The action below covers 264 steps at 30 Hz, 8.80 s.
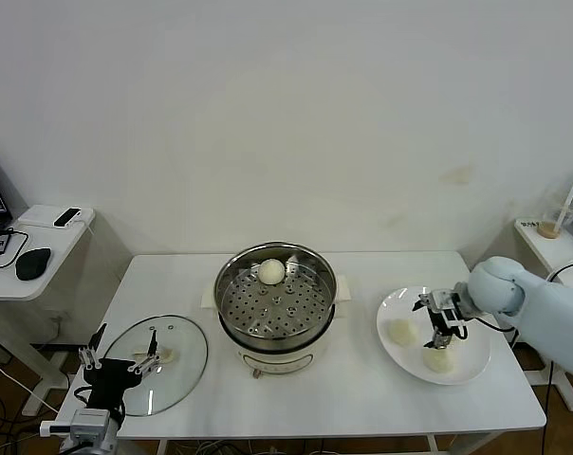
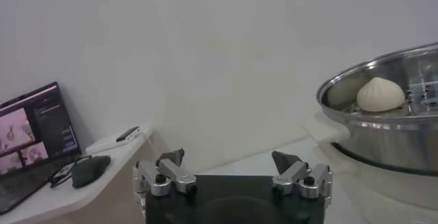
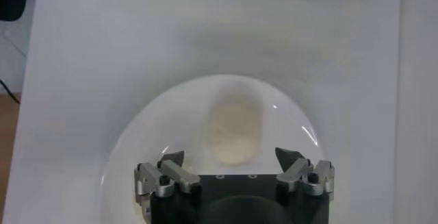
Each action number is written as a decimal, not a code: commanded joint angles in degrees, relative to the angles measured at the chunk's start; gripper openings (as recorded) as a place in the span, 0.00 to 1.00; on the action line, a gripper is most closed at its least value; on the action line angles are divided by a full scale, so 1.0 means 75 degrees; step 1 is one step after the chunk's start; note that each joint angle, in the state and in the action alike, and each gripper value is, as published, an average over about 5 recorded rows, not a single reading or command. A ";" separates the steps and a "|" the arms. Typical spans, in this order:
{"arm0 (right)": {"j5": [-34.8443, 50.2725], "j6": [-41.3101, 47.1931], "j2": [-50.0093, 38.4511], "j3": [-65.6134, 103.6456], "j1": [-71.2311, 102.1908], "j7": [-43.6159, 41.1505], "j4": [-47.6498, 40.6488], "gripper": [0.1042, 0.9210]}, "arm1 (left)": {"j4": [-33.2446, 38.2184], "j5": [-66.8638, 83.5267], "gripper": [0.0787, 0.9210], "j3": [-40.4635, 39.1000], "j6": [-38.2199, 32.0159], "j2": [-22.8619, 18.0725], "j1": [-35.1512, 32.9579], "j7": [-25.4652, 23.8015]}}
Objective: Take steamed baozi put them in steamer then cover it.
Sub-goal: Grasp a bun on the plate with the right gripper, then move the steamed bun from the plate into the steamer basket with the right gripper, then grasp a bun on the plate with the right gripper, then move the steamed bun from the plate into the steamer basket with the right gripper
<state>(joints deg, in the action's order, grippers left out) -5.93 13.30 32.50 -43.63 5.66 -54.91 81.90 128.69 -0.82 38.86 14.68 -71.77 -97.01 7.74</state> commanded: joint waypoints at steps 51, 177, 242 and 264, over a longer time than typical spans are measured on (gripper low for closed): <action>0.2693 0.0959 0.0250 -0.2465 -0.4746 -0.0507 0.0646 0.59 | 0.0042 0.0050 0.88 0.0106 0.0010 0.0172 -0.0023 0.0020; -0.0880 -0.0200 -0.0488 0.2643 0.2557 -0.0919 -0.0066 0.88 | 0.0085 0.0059 0.88 0.0325 -0.0001 0.0122 -0.0214 0.0008; 0.2699 0.0056 0.3785 -0.2881 -0.5352 -0.0505 -0.0112 0.59 | 0.0073 0.0030 0.88 0.0643 -0.0004 -0.0079 -0.0210 0.0048; 0.0117 -0.2808 0.4868 -0.3830 -0.4084 0.0041 0.0022 0.59 | 0.0360 0.0067 0.88 0.1084 -0.0029 -0.0361 -0.0344 0.0045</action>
<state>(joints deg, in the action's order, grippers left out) 1.45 0.13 65.45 -69.00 -26.45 -55.79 81.48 131.10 -0.38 46.35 14.53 -74.15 -99.49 8.08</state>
